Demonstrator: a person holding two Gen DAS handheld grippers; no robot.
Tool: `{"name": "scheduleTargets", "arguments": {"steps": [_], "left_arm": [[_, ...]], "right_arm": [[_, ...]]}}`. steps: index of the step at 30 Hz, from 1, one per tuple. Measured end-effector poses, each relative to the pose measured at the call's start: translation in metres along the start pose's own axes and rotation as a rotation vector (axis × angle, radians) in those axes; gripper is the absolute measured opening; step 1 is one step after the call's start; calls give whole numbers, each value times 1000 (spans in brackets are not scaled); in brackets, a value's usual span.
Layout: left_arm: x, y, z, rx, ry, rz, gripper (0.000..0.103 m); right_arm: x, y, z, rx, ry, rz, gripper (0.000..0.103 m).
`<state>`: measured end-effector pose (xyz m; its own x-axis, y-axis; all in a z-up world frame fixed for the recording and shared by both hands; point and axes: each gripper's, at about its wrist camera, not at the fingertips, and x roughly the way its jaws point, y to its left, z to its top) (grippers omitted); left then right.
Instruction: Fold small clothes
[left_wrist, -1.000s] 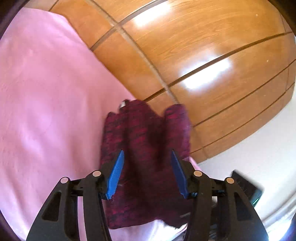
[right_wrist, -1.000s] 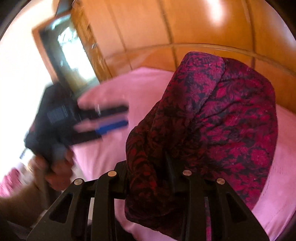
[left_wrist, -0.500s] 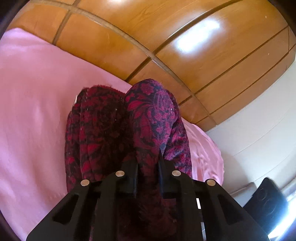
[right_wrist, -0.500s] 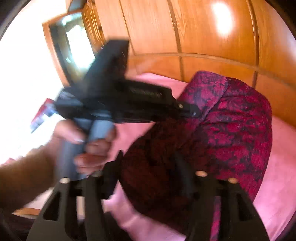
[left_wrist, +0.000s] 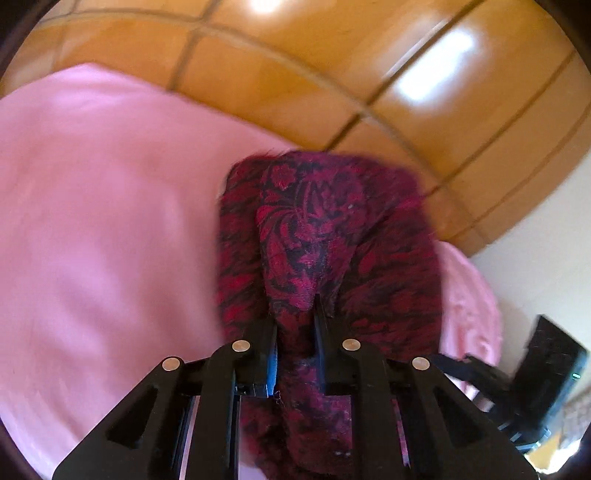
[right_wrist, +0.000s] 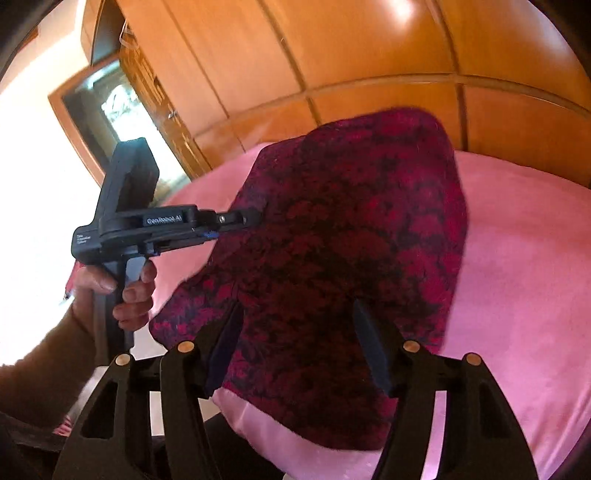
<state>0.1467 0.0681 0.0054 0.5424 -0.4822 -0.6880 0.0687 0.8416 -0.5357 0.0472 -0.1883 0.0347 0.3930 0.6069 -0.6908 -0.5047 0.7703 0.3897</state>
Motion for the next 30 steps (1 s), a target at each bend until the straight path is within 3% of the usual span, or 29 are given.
{"name": "scheduleTargets", "arguments": {"steps": [5, 8, 11, 14, 21, 26, 30], "left_arm": [[1, -5, -6, 17, -43, 73, 20], [1, -17, -5, 66, -62, 110, 20], [1, -19, -5, 69, -67, 114, 20], [0, -22, -8, 77, -71, 116, 20], [-2, -22, -10, 106, -76, 159, 20], [9, -19, -9, 133, -77, 203, 20], [5, -16, -9, 102, -86, 187, 20]], "right_arm": [[23, 10, 9, -78, 15, -87, 62], [15, 14, 26, -66, 53, -29, 63], [-3, -1, 55, -6, -10, 21, 63], [4, -15, 93, 40, -49, 13, 63], [91, -39, 160, 111, 43, -72, 61], [144, -45, 155, 68, 162, -199, 61], [147, -48, 161, 83, 161, -186, 64]]}}
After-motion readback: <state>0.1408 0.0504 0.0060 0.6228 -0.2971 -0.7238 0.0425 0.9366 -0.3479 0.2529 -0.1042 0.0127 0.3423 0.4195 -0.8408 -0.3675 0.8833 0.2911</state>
